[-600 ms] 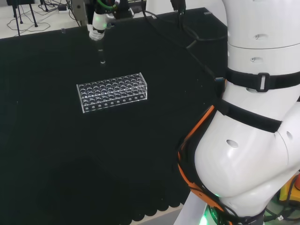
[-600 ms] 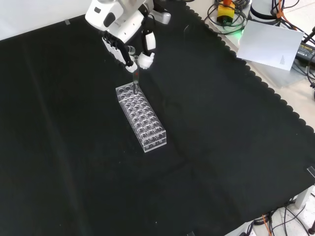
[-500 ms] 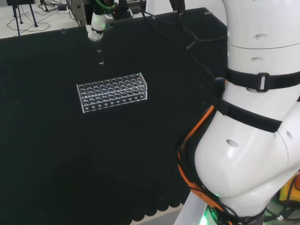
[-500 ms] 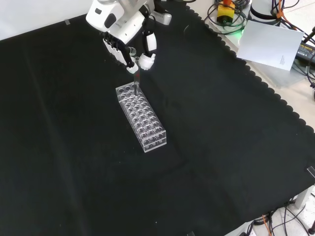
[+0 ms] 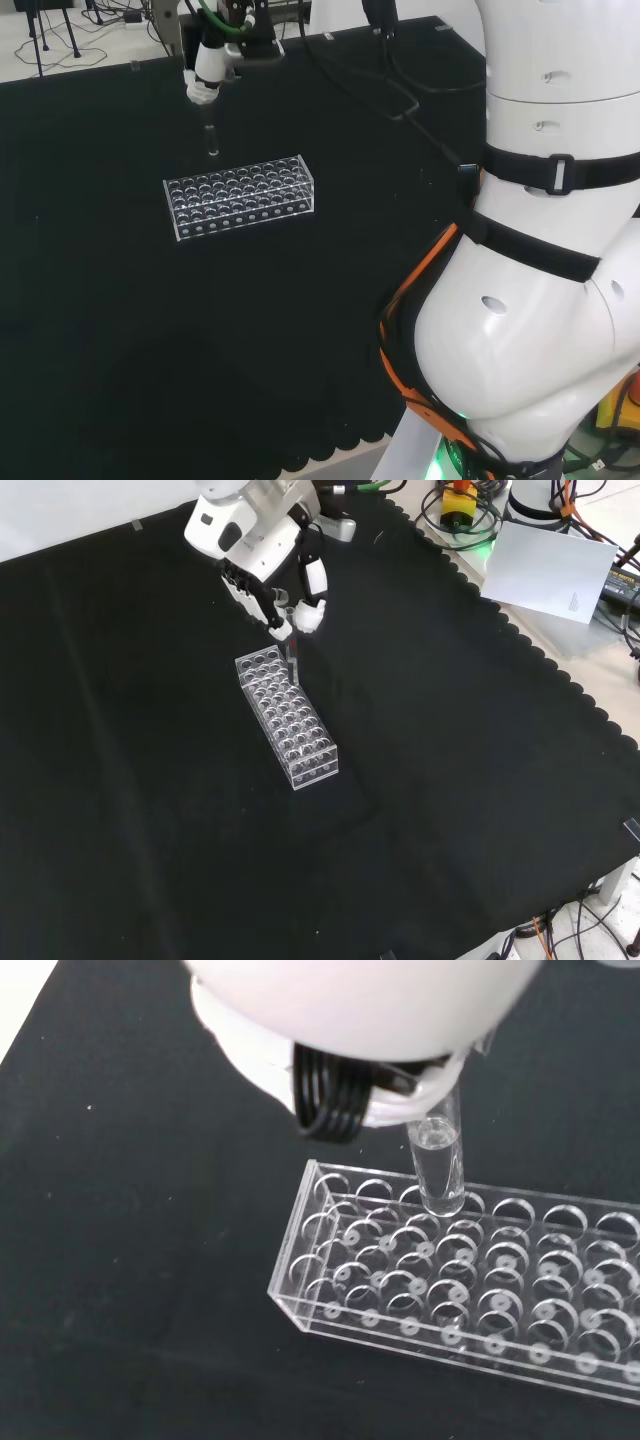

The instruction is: Put the test tube back in the rack.

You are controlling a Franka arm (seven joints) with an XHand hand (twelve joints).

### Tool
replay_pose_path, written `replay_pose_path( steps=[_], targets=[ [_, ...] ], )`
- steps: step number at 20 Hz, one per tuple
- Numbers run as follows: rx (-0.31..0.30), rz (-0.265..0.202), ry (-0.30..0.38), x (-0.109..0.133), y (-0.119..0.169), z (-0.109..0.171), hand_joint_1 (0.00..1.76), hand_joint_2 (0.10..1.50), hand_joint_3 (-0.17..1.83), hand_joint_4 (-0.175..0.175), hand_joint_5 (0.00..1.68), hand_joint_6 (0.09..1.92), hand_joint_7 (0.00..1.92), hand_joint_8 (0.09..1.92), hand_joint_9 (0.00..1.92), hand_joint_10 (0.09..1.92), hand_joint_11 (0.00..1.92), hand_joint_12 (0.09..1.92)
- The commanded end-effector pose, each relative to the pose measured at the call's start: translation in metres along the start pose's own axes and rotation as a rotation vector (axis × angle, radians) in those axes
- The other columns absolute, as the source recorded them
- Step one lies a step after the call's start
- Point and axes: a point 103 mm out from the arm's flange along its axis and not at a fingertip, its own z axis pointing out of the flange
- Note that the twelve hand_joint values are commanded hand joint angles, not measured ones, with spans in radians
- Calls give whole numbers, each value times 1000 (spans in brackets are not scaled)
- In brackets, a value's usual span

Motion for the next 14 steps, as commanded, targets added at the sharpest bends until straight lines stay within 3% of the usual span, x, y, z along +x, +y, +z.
replay_pose_path(
  steps=[1, 8, 14],
  targets=[
    [7, -4, 18, 3, 3, 10, 1342, 600, 679, -175, 1460, 87, 1464, 590, 1654, 629, 1403, 995],
    [16, -16, 10, 17, 17, 19, 1342, 600, 679, -175, 1461, 87, 1464, 590, 1654, 630, 1403, 996],
    [30, -12, -2, 4, 15, 24, 1342, 600, 679, -175, 1461, 87, 1464, 590, 1654, 630, 1403, 997]
  ],
)
